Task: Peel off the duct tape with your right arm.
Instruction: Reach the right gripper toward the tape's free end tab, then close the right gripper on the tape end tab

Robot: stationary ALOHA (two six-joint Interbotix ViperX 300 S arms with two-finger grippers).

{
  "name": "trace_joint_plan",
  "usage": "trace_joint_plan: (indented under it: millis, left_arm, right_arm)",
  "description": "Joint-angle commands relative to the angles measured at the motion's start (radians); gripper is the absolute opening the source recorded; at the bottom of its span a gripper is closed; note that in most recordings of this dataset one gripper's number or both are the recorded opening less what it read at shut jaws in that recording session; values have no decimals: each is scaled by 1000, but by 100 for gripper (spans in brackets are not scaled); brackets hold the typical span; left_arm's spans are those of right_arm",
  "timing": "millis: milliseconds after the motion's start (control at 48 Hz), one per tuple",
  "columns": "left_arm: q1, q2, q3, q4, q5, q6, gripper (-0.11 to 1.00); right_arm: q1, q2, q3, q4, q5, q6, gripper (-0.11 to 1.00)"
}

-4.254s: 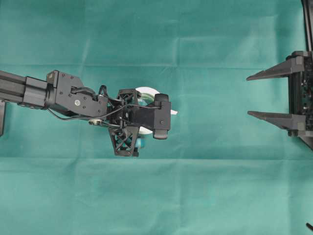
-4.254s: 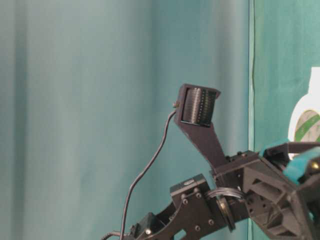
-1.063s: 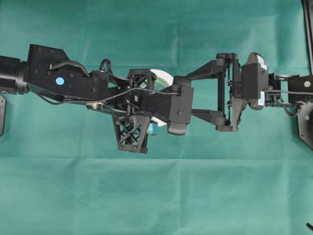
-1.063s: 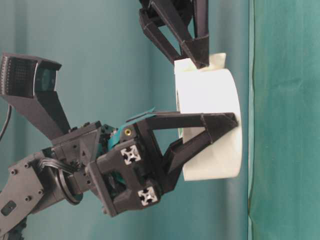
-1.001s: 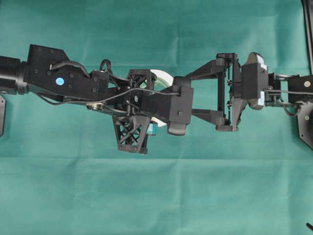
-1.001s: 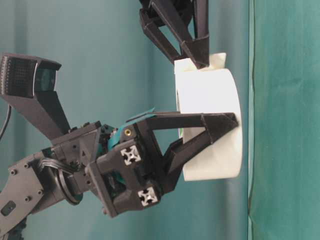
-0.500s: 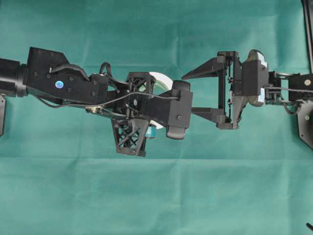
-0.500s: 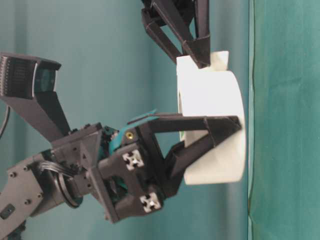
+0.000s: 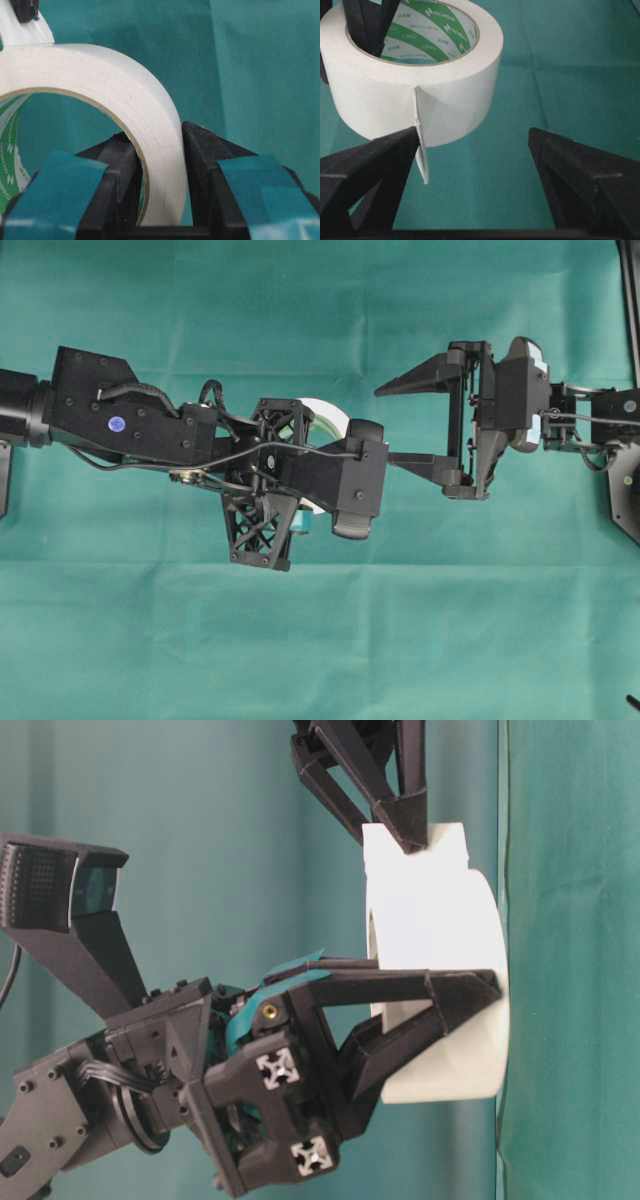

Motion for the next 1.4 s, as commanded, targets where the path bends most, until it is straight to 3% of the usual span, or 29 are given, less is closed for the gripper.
trace_joint_plan:
  millis: [0, 313, 480, 542, 730, 855, 1376]
  left_arm:
    - [-2, -46, -17, 3, -8, 3, 21]
    - [-2, -44, -15, 3, -9, 3, 21]
    - [-3, -44, -15, 3, -8, 3, 21]
    - [-3, -44, -17, 3, -8, 3, 21]
    - [-3, -44, -17, 3, -9, 3, 21]
    - [-5, -44, -15, 3, -9, 3, 21]
    - [-3, -37, -17, 3, -8, 3, 21]
  right_arm:
    - [6, 5, -25, 0, -11, 2, 68]
    - [25, 60, -57, -12, -23, 0, 68]
    - [25, 60, -55, -12, -25, 2, 63]
    - [25, 60, -54, -11, -25, 2, 54]
    - [26, 58, -41, -12, -25, 0, 8]
    - [26, 49, -32, -14, -23, 0, -5]
    - [26, 28, -28, -14, -23, 0, -8]
